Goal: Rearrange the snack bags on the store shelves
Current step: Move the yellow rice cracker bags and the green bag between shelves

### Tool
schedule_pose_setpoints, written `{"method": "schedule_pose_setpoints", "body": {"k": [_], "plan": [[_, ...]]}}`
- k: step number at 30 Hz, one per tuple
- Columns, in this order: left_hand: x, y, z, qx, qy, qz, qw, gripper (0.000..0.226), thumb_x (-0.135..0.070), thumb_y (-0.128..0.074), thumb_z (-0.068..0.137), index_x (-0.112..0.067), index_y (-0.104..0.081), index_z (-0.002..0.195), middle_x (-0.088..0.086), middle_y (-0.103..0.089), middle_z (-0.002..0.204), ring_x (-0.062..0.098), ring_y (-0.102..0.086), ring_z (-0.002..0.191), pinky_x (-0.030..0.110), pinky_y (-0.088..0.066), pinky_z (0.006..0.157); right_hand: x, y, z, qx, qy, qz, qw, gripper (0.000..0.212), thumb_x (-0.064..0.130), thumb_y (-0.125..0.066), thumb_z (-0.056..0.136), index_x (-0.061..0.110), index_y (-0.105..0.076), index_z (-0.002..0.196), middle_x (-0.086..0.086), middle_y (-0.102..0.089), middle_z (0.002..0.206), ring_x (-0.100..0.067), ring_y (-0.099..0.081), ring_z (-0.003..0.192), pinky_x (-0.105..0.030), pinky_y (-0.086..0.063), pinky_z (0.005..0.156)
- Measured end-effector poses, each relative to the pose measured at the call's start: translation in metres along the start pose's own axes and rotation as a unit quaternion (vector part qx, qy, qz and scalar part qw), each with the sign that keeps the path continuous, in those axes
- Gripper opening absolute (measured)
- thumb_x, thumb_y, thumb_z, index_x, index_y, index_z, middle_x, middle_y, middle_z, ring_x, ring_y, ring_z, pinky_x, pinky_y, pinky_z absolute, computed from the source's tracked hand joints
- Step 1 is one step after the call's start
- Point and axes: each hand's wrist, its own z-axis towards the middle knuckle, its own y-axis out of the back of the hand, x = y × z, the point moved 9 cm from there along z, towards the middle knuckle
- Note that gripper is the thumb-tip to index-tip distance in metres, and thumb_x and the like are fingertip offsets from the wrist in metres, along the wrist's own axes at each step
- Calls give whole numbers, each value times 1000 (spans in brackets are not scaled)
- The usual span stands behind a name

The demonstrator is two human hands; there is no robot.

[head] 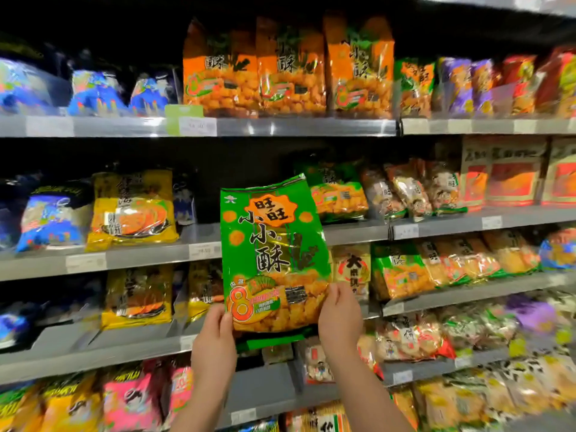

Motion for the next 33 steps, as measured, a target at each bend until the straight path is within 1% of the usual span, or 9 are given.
{"method": "schedule_pose_setpoints", "body": {"k": [5, 9, 11, 15, 19, 22, 27, 29, 33], "plan": [[-16, -25, 57, 57, 77, -142, 985, 21, -19, -39, 97, -14, -45, 78, 5, -61, 78, 22, -63, 71, 36, -54, 62, 24, -15, 54, 34, 1, -33, 999, 28, 24, -30, 100, 12, -54, 91, -2, -56, 77, -19, -49, 69, -28, -28, 50], [-21, -40, 111, 73, 127, -205, 968, 16, -20, -42, 96, -15, -49, 82, 12, -61, 79, 28, -61, 69, 37, -54, 67, 44, -49, 109, 90, 4, -64, 994, 30, 22, -30, 100, 8, -57, 105, -11, -64, 102, -26, -54, 87, -31, -34, 66], [-24, -47, 138, 70, 122, -207, 968, 18, -18, -42, 95, -15, -49, 79, 12, -60, 79, 28, -61, 68, 36, -53, 67, 52, -68, 133, 119, 2, -92, 989, 30, 20, -29, 100, 9, -55, 109, -8, -62, 105, -20, -48, 82, -29, -34, 65], [-32, -61, 182, 48, 60, -186, 980, 17, -14, -46, 90, -21, -51, 76, 14, -59, 82, 31, -59, 80, 51, -51, 80, 58, -88, 167, 66, -7, -39, 997, 26, 21, -30, 100, 13, -55, 101, -5, -60, 93, -20, -48, 78, -31, -34, 62], [-41, -77, 220, 36, 17, -180, 983, 14, -19, -45, 91, -15, -47, 77, 14, -57, 83, 25, -54, 79, 40, -48, 70, 60, -104, 197, 30, 6, -11, 999, 28, 21, -31, 100, 12, -56, 105, -5, -61, 88, -20, -51, 75, -30, -34, 57], [-41, -90, 253, 38, 3, -167, 985, 10, -24, -48, 85, -22, -46, 76, 15, -60, 84, 32, -61, 83, 52, -52, 81, 64, -117, 221, 25, 25, 6, 999, 27, 21, -32, 99, 11, -57, 105, -6, -65, 89, -21, -56, 77, -29, -37, 59], [-35, -112, 275, 39, -49, 44, 997, 6, -17, -59, 86, -16, -53, 84, 1, -61, 77, 25, -63, 81, 35, -49, 69, 52, -147, 249, 84, 28, 7, 996, 19, 20, -39, 98, 14, -55, 105, -7, -66, 93, -23, -61, 84, -37, -51, 73], [-36, -113, 277, 8, -71, 151, 986, 14, -26, -64, 82, -19, -55, 75, 1, -62, 74, 26, -61, 84, 32, -37, 61, 32, -155, 253, 112, 9, -34, 993, 16, 17, -42, 96, 12, -54, 105, -6, -62, 93, -22, -57, 82, -33, -47, 71], [-30, -104, 287, -28, -32, 318, 947, 33, -53, -63, 76, -24, -57, 60, -3, -65, 73, 22, -58, 90, 31, -38, 69, 10, -153, 257, 116, 5, -67, 991, 21, 13, -38, 96, 8, -55, 106, -5, -57, 86, -23, -54, 78, -35, -47, 68]]}}
